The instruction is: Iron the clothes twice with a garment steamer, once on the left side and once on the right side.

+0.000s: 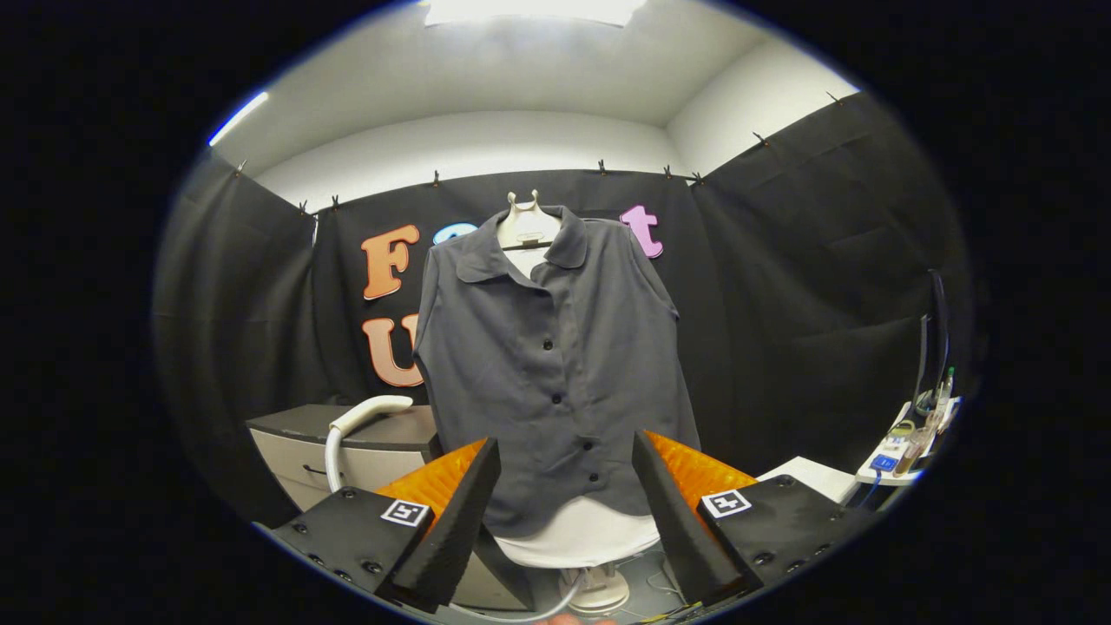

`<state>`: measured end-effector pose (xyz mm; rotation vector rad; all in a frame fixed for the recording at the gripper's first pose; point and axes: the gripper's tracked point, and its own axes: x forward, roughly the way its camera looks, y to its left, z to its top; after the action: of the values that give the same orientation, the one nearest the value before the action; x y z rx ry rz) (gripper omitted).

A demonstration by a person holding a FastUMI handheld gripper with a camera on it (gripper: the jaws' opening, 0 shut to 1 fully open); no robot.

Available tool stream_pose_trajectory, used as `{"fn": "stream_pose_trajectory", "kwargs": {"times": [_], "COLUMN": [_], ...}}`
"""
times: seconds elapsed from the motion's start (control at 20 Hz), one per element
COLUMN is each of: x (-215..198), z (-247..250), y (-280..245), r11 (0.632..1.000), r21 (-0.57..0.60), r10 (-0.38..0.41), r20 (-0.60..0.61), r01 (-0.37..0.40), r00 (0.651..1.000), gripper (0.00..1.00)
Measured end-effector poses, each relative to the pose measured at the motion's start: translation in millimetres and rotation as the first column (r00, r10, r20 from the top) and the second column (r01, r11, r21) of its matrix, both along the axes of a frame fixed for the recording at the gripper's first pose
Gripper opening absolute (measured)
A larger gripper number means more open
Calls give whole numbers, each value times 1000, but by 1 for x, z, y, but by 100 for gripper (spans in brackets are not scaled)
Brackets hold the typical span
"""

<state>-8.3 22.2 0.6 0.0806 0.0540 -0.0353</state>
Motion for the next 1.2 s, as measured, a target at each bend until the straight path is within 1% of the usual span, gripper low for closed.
{"fn": "stream_pose_trajectory", "kwargs": {"times": [0.05,0.15,0.25,0.35,0.5,0.6,0.65,0.7,0.75,0.8,0.95,1.1,1.2], "x": [0,4,15,28,48,68,76,84,93,107,169,238,269], "z": [3,14,20,28,35,43,43,42,43,43,34,2,-30], "y": [2,20,31,60,129,181,213,242,266,288,345,386,413], "r11": [1000,1000,999,996,988,972,952,933,918,908,902,921,924], "r21": [17,17,-43,-78,-49,-15,-5,12,30,43,53,19,9], "r10": [-7,21,10,37,147,231,305,358,396,418,430,377,360], "r20": [2,14,2,-8,-42,-62,-85,-111,-132,-149,-200,-293,-365], "r01": [7,-22,-10,-37,-149,-233,-307,-359,-396,-416,-429,-389,-383], "r00": [1000,1000,1000,999,988,971,948,927,909,896,880,878,859], "gripper": [98,98,98,98,98,98,98,98,98,98,98,98,98]}}
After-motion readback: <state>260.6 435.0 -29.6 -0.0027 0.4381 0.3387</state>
